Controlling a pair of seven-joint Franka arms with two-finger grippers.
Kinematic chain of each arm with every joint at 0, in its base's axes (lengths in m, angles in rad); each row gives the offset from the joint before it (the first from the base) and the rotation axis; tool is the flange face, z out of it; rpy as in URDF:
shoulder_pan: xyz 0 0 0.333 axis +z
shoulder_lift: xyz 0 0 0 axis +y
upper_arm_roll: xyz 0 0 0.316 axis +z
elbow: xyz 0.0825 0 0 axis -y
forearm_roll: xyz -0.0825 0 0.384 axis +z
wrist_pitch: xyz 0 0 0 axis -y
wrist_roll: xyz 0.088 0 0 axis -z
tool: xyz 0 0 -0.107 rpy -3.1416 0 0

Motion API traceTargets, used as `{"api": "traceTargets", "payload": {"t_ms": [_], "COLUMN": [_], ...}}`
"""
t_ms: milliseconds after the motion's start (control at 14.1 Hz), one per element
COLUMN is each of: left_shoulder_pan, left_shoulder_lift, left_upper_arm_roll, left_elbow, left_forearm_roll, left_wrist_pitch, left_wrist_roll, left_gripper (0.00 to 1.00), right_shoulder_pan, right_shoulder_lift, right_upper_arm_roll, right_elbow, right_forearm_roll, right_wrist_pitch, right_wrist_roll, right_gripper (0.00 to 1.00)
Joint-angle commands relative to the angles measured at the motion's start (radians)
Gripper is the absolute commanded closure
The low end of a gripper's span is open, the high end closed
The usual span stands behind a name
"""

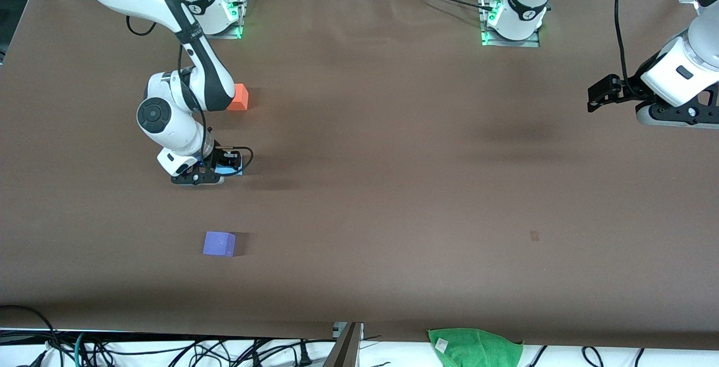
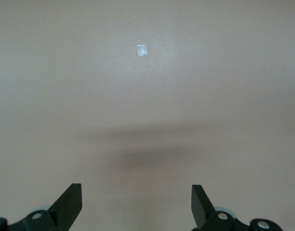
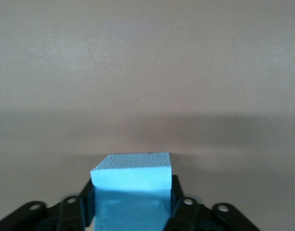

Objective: Place blue block between orange and purple blocks
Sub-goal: 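Carry the cube between the orange and purple cubes and set it down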

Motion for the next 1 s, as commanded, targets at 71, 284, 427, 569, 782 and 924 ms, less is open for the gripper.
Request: {"api": "traceTargets", "payload": {"t_ms": [71,284,427,569,782,924], "left_shoulder_pan": [0.009,0.009,0.009,0.009,0.009,0.009], "left_shoulder_lift": [-0.020,-0.020,-0.020,-0.020,-0.020,-0.018], "left_upper_arm_roll": [-0.007,-0.007,-0.007,-0.007,-0.007,-0.007], "left_elbow": [-0.016,-0.016,-0.016,-0.016,-0.014,-0.014], "left_forearm_roll": [0.002,0.002,0.002,0.002,0.002,0.002], "left_wrist_pitch": [0.001,0.001,0.001,0.001,0.001,0.001], "left_wrist_roll": [0.020,0.020,0.018,0.018,0.018,0.020], "left_gripper": [0.00,0.00,0.00,0.00,0.00,0.00], "right_shoulder_pan": [-0.006,-0.006,-0.006,-0.006,-0.006,-0.009], "right_shoulder_lift": [-0.039,-0.106,-0.152,-0.180,-0.189,-0.182], "right_upper_arm_roll": [0.011,0.011,0.009,-0.028,-0.051,-0.089], "right_elbow": [-0.016,0.069,0.158,0.282,0.477,0.563], "right_forearm_roll": [0.022,0.022,0.016,0.007,0.007,0.022], "right_wrist_pitch": [0.012,-0.148,-0.297,-0.459,-0.697,-0.759], "right_wrist_roll": [-0.014,0.005,0.014,0.013,0.006,0.002], "right_gripper": [0.01,0.01,0.01,0.01,0.01,0.01]}}
